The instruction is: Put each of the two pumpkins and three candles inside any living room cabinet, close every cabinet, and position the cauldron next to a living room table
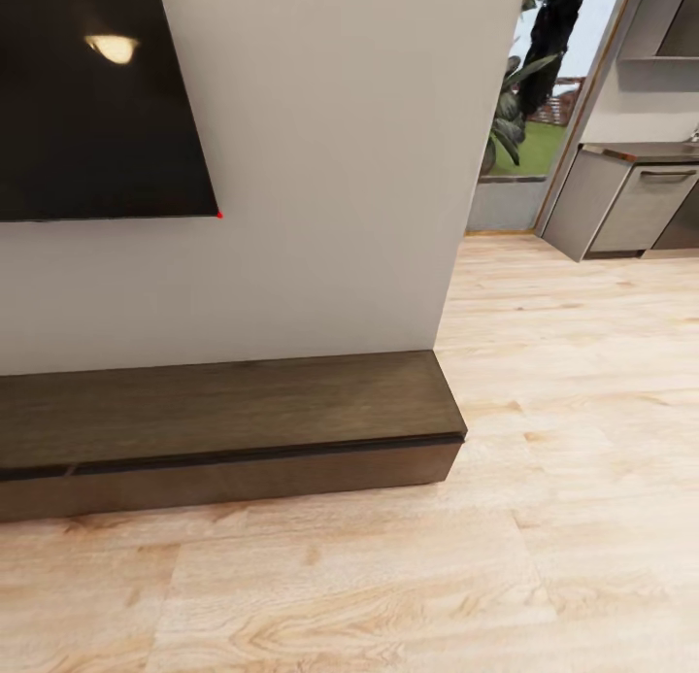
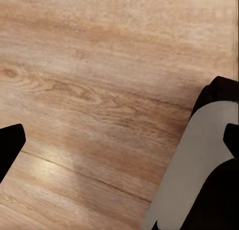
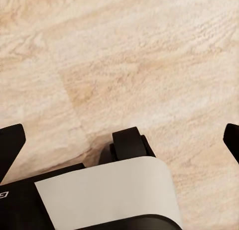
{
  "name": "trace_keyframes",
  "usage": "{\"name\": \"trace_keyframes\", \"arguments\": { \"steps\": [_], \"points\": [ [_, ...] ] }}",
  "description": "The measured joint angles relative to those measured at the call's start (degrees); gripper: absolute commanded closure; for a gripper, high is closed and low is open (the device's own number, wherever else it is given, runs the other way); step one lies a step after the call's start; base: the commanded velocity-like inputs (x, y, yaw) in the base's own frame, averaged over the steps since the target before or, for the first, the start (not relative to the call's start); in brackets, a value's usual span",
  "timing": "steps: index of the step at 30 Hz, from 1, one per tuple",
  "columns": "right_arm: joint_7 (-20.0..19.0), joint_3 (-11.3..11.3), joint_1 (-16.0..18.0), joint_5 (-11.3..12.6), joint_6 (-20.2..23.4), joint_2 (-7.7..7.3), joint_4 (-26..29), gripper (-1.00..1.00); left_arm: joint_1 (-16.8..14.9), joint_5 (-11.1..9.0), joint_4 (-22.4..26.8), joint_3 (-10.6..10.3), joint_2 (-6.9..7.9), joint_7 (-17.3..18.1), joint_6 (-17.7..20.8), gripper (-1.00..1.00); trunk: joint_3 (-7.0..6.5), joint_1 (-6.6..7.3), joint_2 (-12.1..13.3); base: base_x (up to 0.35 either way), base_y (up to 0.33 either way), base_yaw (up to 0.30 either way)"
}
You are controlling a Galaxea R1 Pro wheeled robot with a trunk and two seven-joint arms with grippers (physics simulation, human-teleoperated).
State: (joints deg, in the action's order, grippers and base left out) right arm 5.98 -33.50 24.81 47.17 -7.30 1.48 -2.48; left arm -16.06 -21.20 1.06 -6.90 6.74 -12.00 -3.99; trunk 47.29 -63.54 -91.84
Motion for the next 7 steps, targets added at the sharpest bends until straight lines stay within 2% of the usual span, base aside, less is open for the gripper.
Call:
{"name": "trace_keyframes", "arguments": {
  "steps": [7],
  "points": [
    [0.00, 0.02, 0.00, -0.01, 0.00, 0.01, 0.02, -1.00, 0.00, -0.01, 0.00, 0.01, -0.36, 0.00, 0.00, -1.00, 0.00, 0.00, 0.00, 0.000, 0.000, 0.000]
  ]
}}
